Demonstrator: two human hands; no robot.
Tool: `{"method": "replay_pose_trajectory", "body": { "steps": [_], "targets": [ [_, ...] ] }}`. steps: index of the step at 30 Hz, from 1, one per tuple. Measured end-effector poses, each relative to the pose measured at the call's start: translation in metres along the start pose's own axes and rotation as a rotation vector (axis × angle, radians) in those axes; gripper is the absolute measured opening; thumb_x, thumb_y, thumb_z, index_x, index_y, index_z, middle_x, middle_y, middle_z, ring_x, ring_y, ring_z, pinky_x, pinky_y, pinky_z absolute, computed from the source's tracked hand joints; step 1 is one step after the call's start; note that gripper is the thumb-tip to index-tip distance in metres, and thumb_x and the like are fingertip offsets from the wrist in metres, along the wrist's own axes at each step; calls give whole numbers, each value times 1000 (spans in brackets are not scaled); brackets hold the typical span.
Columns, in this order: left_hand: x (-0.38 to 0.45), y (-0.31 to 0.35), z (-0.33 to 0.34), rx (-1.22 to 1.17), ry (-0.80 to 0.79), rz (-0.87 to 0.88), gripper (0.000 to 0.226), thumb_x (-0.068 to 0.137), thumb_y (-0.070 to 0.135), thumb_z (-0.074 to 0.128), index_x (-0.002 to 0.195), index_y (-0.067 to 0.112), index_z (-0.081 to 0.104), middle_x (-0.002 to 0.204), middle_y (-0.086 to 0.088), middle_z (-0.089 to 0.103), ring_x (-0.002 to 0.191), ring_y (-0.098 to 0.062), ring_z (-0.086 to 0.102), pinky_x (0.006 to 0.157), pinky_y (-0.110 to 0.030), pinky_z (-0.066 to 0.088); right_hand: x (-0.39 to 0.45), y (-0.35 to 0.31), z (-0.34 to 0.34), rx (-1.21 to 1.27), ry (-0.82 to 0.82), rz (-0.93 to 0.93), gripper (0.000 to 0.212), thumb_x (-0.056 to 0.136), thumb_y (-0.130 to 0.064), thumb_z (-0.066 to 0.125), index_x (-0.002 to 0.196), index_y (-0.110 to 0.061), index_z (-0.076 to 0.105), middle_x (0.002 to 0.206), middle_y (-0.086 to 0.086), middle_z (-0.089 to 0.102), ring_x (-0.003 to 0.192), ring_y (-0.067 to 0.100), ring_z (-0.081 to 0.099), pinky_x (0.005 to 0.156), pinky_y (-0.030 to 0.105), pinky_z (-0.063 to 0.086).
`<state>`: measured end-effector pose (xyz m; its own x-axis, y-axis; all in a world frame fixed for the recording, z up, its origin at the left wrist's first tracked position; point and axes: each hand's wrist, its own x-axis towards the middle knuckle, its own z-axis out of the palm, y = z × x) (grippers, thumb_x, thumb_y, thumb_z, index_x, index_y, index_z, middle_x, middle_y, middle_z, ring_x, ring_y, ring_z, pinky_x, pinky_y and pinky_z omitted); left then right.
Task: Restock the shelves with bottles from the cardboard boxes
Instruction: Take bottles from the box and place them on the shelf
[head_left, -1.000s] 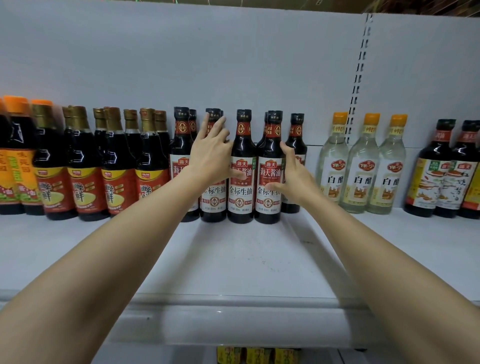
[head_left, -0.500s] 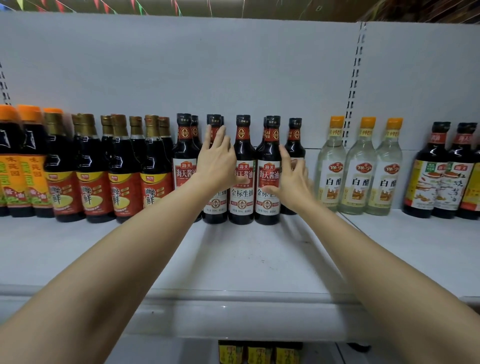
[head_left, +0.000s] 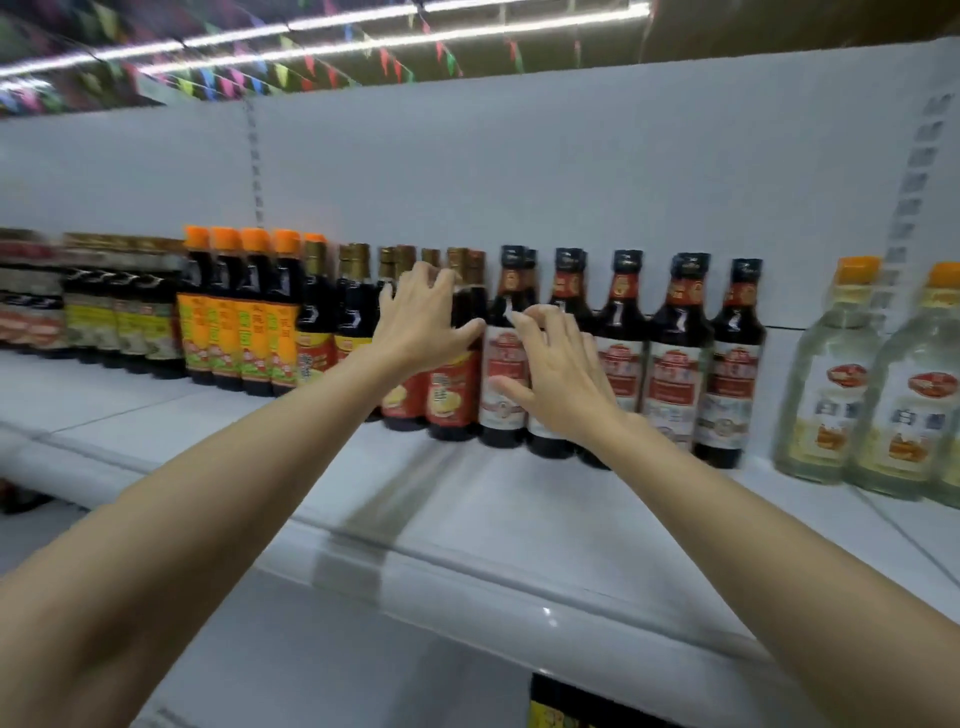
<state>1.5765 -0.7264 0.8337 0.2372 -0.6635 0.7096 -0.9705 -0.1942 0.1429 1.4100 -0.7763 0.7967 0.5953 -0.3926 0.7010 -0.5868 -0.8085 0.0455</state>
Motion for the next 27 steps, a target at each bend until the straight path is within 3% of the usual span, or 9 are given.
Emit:
{"method": "replay_pose_trajectory", "body": {
  "steps": [5, 11, 14, 19, 24, 27],
  "targets": [
    [-41, -89, -35, 138, -20, -186, 43, 91, 33, 53, 129, 13, 48, 131, -11, 44, 125, -30, 40, 107, -48, 28, 40, -87, 33, 152, -53, -176, 68, 90, -50, 56, 144, -16, 33, 141, 5, 32, 129, 23, 31, 103, 42, 30],
    [-116, -221, -109, 286, -87, -469, 44, 92, 35, 52, 128, 12, 47, 129, -14, 45, 121, -32, 41, 101, -45, 35, 76, -233, 68, 296, -199, -381, 64, 92, -58, 46, 142, -20, 33, 145, 5, 24, 132, 25, 21, 102, 47, 27],
    [-161, -284, -150, 387, -154, -575, 50, 93, 41, 50, 133, 13, 42, 133, -13, 44, 120, -31, 43, 96, -43, 38, 84, -313, 85, 325, -250, -480, 64, 93, -58, 44, 143, -21, 30, 146, 5, 22, 134, 26, 19, 105, 49, 23],
    [-232, -381, -223, 407, -227, -749, 68, 93, 45, 52, 147, 14, 23, 146, -15, 31, 133, -35, 32, 105, -51, 33, 98, -445, 108, 422, -310, -585, 66, 93, -55, 45, 147, -22, 26, 149, 5, 23, 135, 26, 21, 105, 47, 25],
    [-312, -478, -296, 359, -209, -916, 70, 89, 43, 59, 143, 11, 27, 139, -19, 32, 126, -37, 38, 101, -47, 40, 104, -581, 135, 482, -419, -717, 75, 94, -58, 41, 153, -23, 9, 152, 3, 24, 140, 24, 16, 107, 50, 26],
    [-353, -524, -323, 409, -221, -993, 75, 87, 50, 59, 143, 13, 26, 140, -18, 32, 128, -37, 38, 102, -45, 39, 107, -650, 155, 505, -466, -771, 69, 95, -59, 38, 152, -31, 11, 152, 2, 25, 140, 25, 16, 107, 51, 25]
  ]
}}
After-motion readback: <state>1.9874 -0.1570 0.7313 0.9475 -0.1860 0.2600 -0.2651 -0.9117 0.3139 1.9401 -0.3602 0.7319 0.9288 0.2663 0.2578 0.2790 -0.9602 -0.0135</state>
